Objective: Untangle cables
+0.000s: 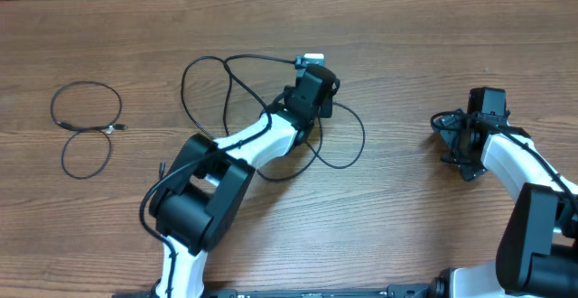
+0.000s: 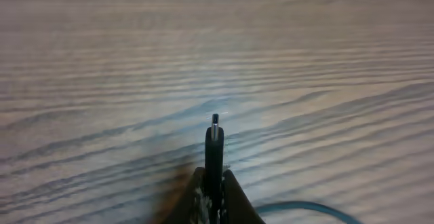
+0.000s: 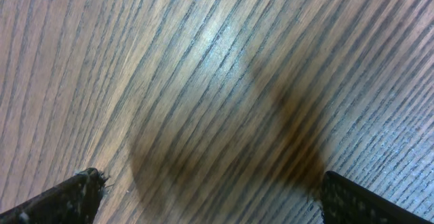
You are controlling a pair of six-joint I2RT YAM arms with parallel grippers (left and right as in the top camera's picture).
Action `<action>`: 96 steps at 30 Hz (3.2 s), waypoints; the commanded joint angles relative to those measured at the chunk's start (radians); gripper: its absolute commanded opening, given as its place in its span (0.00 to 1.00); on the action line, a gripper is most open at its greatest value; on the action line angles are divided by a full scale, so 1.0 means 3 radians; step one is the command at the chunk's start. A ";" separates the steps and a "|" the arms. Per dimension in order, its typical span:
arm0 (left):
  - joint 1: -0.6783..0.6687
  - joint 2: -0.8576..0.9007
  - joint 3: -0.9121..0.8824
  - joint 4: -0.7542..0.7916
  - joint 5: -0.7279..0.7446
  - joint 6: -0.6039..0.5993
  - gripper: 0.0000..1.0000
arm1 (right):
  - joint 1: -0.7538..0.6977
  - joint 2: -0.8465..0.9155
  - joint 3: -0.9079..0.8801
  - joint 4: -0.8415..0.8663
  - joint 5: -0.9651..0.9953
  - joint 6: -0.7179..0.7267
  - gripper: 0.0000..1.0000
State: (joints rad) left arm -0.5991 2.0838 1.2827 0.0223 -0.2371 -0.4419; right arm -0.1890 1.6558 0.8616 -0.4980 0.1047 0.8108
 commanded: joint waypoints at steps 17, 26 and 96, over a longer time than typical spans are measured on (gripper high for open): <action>0.0142 0.0282 0.0575 -0.1907 0.0655 0.0524 0.36 | -0.0006 -0.0058 -0.0008 0.0009 0.0020 -0.0025 1.00; 0.0177 0.0280 0.1235 -0.3398 0.0992 0.0689 0.93 | -0.0006 -0.0058 -0.0008 0.0009 0.0020 -0.0025 1.00; -0.0060 0.0005 0.0655 -0.2515 0.0451 -0.2714 0.04 | -0.0006 -0.0058 -0.0008 0.0009 0.0020 -0.0027 1.00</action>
State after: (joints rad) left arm -0.6338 2.0991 1.4590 -0.7101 -0.1631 -1.4906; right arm -0.1890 1.6558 0.8616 -0.4984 0.1047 0.8108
